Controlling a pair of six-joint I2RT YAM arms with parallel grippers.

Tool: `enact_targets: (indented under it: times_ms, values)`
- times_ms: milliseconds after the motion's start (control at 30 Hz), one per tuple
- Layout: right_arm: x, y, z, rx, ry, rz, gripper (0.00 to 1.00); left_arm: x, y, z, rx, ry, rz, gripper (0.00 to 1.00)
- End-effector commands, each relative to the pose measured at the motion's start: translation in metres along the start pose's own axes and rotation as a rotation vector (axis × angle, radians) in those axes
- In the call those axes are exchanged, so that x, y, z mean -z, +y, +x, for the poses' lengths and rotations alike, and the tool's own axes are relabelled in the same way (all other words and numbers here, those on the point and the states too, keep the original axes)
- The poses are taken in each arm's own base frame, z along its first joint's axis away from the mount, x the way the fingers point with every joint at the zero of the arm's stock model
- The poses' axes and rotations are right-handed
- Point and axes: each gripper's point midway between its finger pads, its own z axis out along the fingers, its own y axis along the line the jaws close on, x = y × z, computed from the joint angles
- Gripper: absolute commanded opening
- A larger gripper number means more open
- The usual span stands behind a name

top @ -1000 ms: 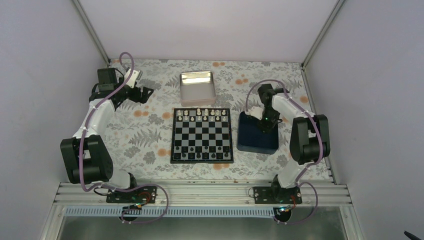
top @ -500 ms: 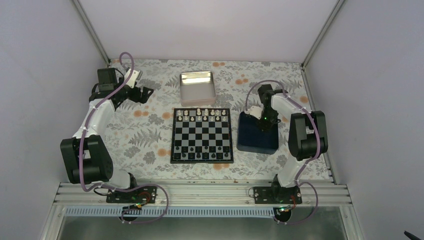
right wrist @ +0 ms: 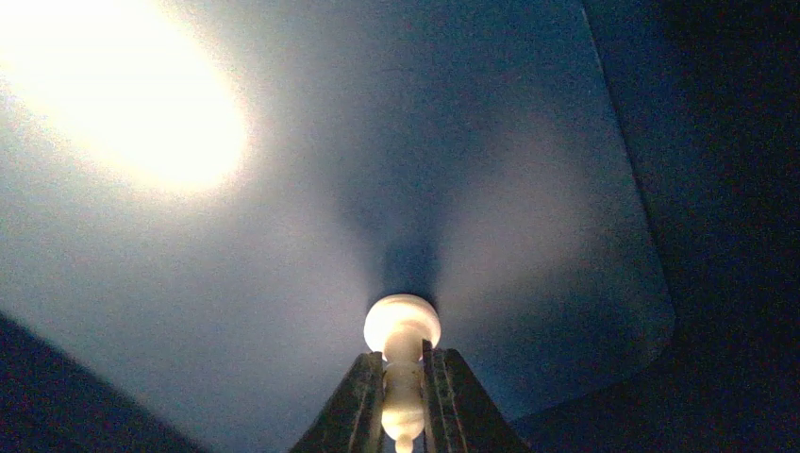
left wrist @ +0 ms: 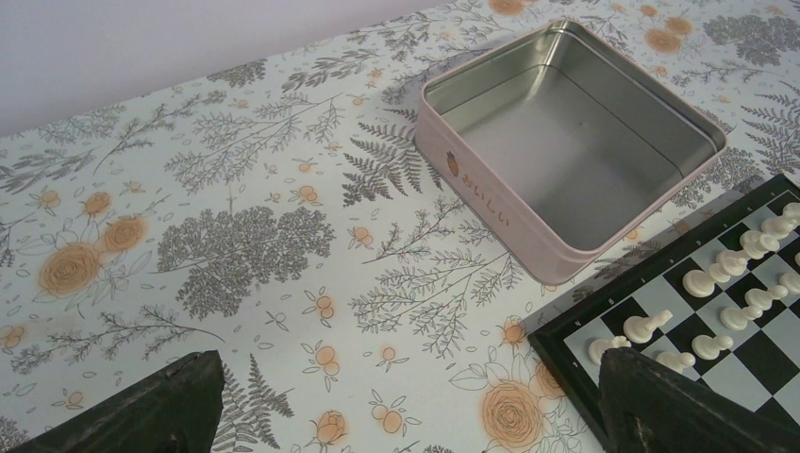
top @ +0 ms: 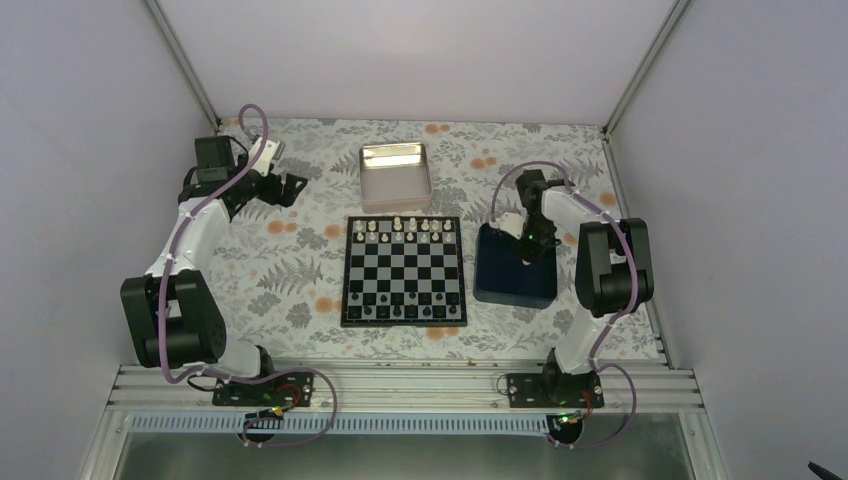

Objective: Set up the chess pieces on the board
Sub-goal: Pick up the chess piece from the storage box, then place the chess piece on the chessboard.

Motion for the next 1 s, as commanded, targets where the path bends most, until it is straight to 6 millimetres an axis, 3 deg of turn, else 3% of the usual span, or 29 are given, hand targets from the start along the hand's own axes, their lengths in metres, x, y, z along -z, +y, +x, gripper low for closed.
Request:
enact_targets:
  times_ms: [0, 133, 233, 400, 467, 633, 733, 967]
  values:
    - [0.007, -0.002, 0.002, -0.014, -0.003, 0.003, 0.08, 0.003, -0.002, -0.004, -0.018, -0.025, 0.014, 0.98]
    - [0.04, -0.005, -0.01, 0.001, -0.046, 0.035, 0.06, 0.004, -0.002, -0.006, -0.02, -0.03, 0.015, 0.98]
    - [0.078, 0.002, -0.037, 0.05, -0.12, 0.056, 0.06, 0.005, -0.003, -0.007, -0.02, -0.033, 0.017, 0.98]
    - [0.142, 0.032, -0.102, 0.199, -0.288, 0.046, 0.06, 0.009, -0.003, -0.011, -0.025, -0.042, 0.009, 0.98]
    - [0.157, 0.047, -0.132, 0.263, -0.339, 0.043, 0.06, 0.01, -0.003, -0.012, -0.028, -0.045, 0.004, 0.98]
    - [0.192, 0.055, -0.208, 0.337, -0.485, 0.115, 0.06, 0.013, -0.003, -0.014, -0.033, -0.052, -0.003, 0.98]
    - [0.194, 0.068, -0.244, 0.386, -0.513, 0.119, 0.06, 0.012, -0.003, -0.014, -0.032, -0.052, 0.0, 0.98]
    - [0.156, 0.108, -0.307, 0.504, -0.492, 0.165, 0.05, 0.012, -0.003, -0.013, -0.035, -0.051, -0.001, 0.98]
